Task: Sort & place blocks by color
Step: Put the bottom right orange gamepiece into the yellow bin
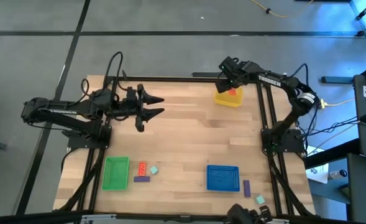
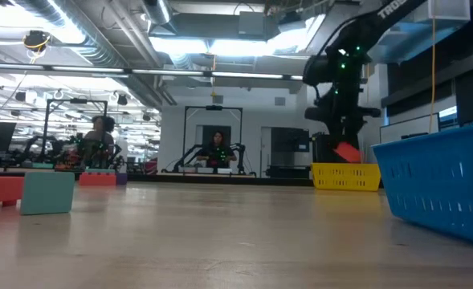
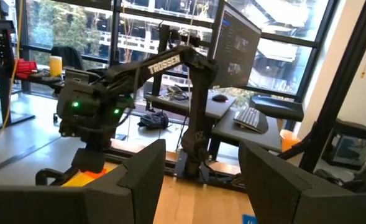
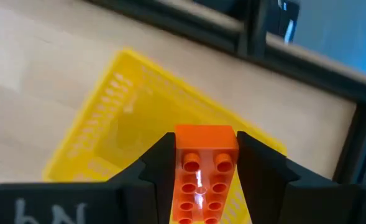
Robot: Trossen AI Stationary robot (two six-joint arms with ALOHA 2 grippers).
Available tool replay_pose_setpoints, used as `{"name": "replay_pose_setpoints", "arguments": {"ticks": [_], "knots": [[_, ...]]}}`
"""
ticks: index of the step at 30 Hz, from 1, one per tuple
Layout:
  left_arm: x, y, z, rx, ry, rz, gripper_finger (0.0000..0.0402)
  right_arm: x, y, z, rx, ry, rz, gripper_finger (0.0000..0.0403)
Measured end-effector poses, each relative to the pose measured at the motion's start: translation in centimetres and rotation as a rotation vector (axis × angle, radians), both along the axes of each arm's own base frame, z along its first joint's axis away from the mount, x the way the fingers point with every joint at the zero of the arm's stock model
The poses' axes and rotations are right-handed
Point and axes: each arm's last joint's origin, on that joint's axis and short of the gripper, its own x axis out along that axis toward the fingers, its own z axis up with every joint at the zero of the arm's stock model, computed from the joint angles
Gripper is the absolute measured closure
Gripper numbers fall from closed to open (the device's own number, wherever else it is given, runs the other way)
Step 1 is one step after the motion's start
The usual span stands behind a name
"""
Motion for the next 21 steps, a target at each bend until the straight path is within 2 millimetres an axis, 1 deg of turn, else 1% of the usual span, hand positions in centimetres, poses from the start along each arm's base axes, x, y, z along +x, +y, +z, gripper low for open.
{"name": "replay_pose_setpoints", "arguments": {"ticks": [3,12,16,21], "knots": [[0.0,0.0,0.0,0.001,0.0,0.0,0.0205,-0.5,-0.2,-0.5,0.042,0.037,-0.019,0.0263],[0.0,0.0,0.0,0.002,0.003,0.0,0.0205,-1.4,-1.1,-0.8,0.066,-0.025,-0.159,0.0263],[0.0,0.0,0.0,0.002,0.003,0.0,0.0205,-1.9,-1.0,-2.1,0.098,-0.066,-0.232,0.0263],[0.0,0.0,0.0,0.001,0.003,0.0,0.0205,-2.2,-0.3,-4.0,0.142,-0.101,-0.284,0.0257]]}}
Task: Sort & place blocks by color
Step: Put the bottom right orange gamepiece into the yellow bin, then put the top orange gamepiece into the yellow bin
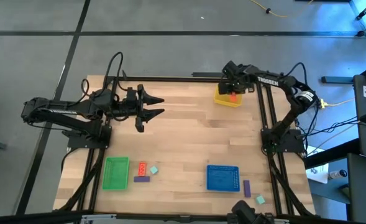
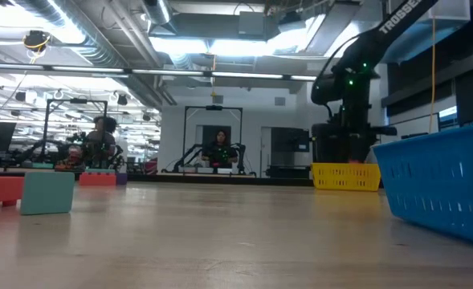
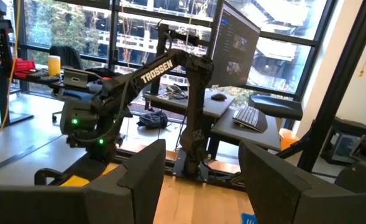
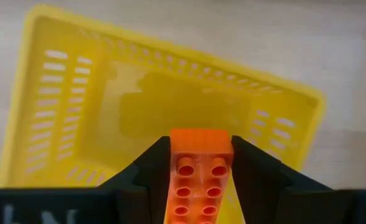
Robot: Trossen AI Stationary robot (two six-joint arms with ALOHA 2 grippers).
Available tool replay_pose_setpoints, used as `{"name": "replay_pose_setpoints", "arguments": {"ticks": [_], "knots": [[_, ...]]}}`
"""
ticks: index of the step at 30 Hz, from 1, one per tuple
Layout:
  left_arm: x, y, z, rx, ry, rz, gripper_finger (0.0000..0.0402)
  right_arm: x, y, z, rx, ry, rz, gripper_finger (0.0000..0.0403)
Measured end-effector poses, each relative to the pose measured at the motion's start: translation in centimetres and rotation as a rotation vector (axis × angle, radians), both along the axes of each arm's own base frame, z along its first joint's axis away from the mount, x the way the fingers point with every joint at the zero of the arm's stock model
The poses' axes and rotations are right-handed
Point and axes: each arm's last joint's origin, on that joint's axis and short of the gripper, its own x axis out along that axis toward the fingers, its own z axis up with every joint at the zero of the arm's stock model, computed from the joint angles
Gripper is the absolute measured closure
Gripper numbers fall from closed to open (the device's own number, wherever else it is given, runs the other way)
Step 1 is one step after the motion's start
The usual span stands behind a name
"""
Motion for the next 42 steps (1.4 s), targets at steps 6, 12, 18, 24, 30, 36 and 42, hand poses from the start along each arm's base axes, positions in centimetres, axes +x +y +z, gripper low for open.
{"name": "replay_pose_setpoints", "arguments": {"ticks": [6,12,18,24,30,36,42], "knots": [[0.0,0.0,0.0,0.0,0.0,0.0,0.0205,-0.2,0.3,-1.1,0.015,-0.026,-0.035,0.0226],[0.0,0.0,0.0,0.0,0.0,0.0,0.0205,0.0,0.1,-1.0,-0.008,-0.048,-0.034,0.022],[0.0,0.0,0.0,0.0,0.0,0.0,0.0205,0.0,0.1,-0.8,-0.019,-0.042,0.027,0.0218],[0.0,0.0,0.0,0.0,0.0,0.0,0.0205,0.4,1.0,2.5,-0.128,-0.081,0.326,0.0218],[0.0,0.0,0.0,0.001,0.0,0.0,0.0205,0.3,5.7,8.1,-0.315,-0.291,0.612,0.0217],[0.0,0.0,-0.2,0.0,0.02,0.0,0.0205,-0.2,12.0,12.5,-0.512,-0.821,0.842,0.0217],[0.1,0.0,-0.5,0.0,0.049,0.0,0.0205,-1.0,16.2,14.2,-0.747,-1.178,1.002,0.0217]]}}
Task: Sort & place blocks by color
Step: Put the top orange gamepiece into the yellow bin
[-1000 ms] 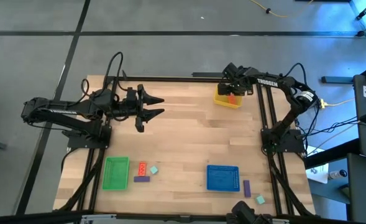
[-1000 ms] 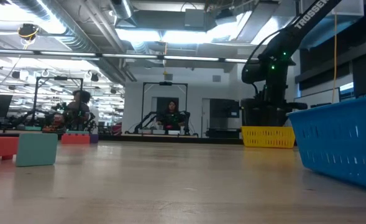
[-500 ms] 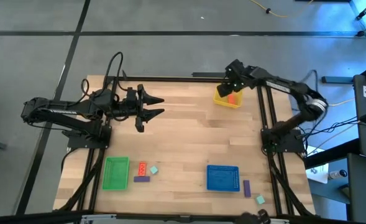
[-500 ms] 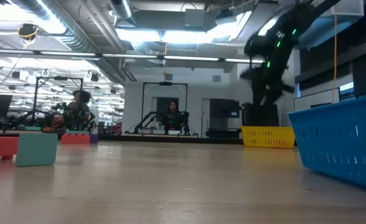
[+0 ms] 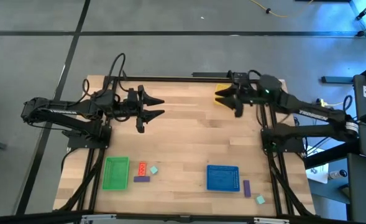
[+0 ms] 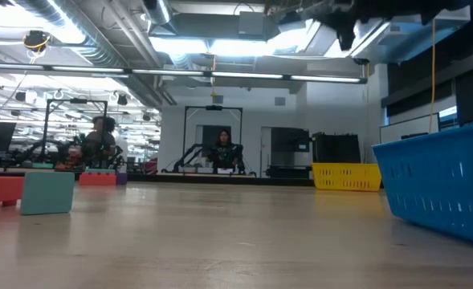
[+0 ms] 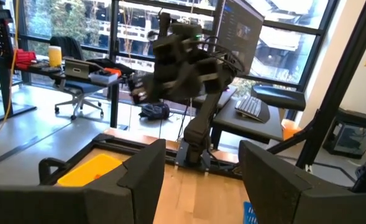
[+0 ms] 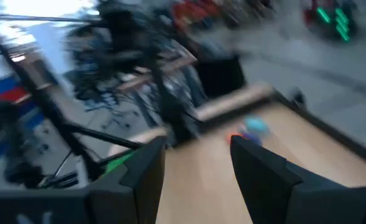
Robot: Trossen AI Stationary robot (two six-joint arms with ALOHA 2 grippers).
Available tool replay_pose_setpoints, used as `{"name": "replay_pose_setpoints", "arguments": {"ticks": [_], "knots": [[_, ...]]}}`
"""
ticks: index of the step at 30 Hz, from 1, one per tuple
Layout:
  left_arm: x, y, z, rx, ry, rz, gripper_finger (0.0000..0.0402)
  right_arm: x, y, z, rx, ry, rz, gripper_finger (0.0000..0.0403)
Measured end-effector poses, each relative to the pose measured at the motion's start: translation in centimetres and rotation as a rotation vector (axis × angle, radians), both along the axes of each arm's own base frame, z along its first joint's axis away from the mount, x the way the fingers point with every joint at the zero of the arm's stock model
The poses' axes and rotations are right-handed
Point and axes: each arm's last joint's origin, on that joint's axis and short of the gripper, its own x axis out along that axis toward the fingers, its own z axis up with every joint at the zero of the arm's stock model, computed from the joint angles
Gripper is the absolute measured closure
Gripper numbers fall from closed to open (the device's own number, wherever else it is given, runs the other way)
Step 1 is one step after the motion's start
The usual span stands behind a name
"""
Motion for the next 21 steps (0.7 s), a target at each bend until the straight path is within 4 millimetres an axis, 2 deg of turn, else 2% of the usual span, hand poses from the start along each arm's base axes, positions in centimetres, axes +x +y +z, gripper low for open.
{"name": "replay_pose_setpoints", "arguments": {"ticks": [4,9,12,16,21], "knots": [[0.0,0.0,0.0,0.0,0.005,0.0,0.0205,0.0,1.5,0.2,-0.147,-0.063,0.083,0.0217],[0.0,0.0,0.0,0.0,0.004,0.0,0.0205,0.3,2.4,0.1,-0.17,-0.061,0.131,0.0218],[0.0,0.0,0.0,-0.001,0.004,0.0,0.0205,0.3,2.7,0.2,-0.174,-0.063,0.144,0.0233],[0.0,0.0,0.0,-0.001,0.004,0.0,0.0205,0.4,2.7,0.2,-0.171,-0.063,0.146,0.0284],[0.0,0.0,0.0,-0.001,0.004,0.0,0.0205,0.4,2.7,0.2,-0.173,-0.063,0.146,0.0383]]}}
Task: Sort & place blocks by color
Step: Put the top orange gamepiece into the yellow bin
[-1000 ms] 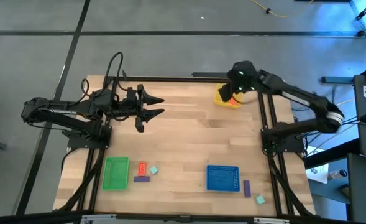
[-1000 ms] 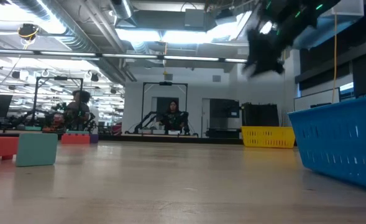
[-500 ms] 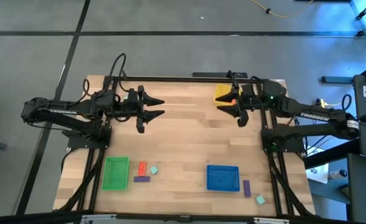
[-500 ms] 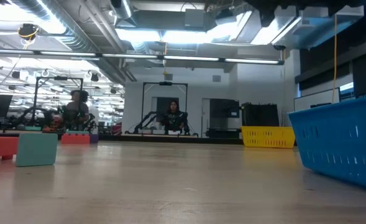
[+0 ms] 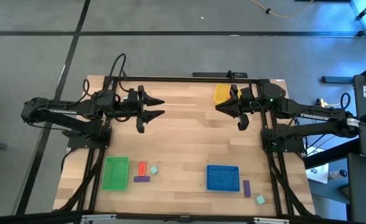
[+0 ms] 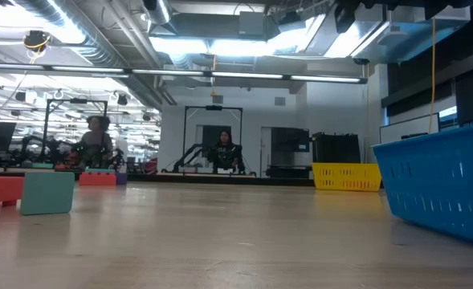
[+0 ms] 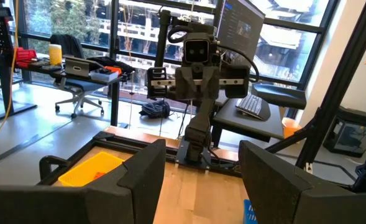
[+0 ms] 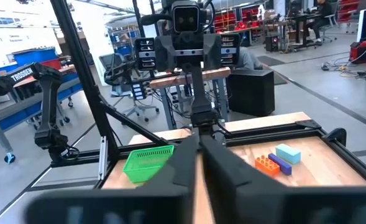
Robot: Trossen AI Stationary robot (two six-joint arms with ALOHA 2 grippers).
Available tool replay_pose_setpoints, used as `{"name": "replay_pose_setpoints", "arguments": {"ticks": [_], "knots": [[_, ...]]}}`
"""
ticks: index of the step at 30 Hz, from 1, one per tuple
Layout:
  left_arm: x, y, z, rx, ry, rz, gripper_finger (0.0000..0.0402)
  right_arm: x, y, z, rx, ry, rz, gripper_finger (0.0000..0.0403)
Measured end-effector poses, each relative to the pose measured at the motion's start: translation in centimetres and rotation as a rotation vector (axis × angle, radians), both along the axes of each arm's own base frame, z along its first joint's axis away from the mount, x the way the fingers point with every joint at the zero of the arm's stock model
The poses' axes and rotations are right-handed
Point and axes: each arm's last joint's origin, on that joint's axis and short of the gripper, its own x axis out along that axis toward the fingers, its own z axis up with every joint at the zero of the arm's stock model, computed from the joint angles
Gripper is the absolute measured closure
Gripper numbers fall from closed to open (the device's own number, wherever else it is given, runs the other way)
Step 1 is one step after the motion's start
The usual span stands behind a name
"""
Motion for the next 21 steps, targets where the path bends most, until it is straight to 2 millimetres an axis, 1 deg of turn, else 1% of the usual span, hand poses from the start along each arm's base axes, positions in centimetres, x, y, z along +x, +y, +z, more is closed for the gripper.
{"name": "replay_pose_setpoints", "arguments": {"ticks": [1,5,10,14,16,18,21], "knots": [[0.0,0.0,0.0,0.0,0.0,0.0,0.0205,0.0,0.0,0.0,-0.005,-0.001,0.0,0.0392],[0.0,0.0,0.0,0.0,0.0,0.0,0.0205,0.0,0.0,0.0,-0.006,-0.001,0.0,0.0399],[0.0,0.0,0.0,0.0,0.0,0.0,0.0205,0.0,0.0,0.0,0.004,0.0,0.0,0.0401],[0.0,0.1,-0.5,-0.076,0.039,0.003,0.0205,0.0,0.0,0.0,0.004,0.001,0.0,0.0401],[0.0,0.6,-1.3,-0.126,0.116,0.046,0.0205,0.0,0.0,0.0,0.004,0.0,0.0,0.0401],[-0.3,1.5,-2.3,-0.19,0.248,0.116,0.0205,0.0,0.0,0.0,0.004,0.0,0.0,0.0401],[-1.7,3.3,-3.1,-0.288,0.492,0.287,0.0205,0.0,0.0,0.0,0.004,0.001,0.0,0.0402]]}}
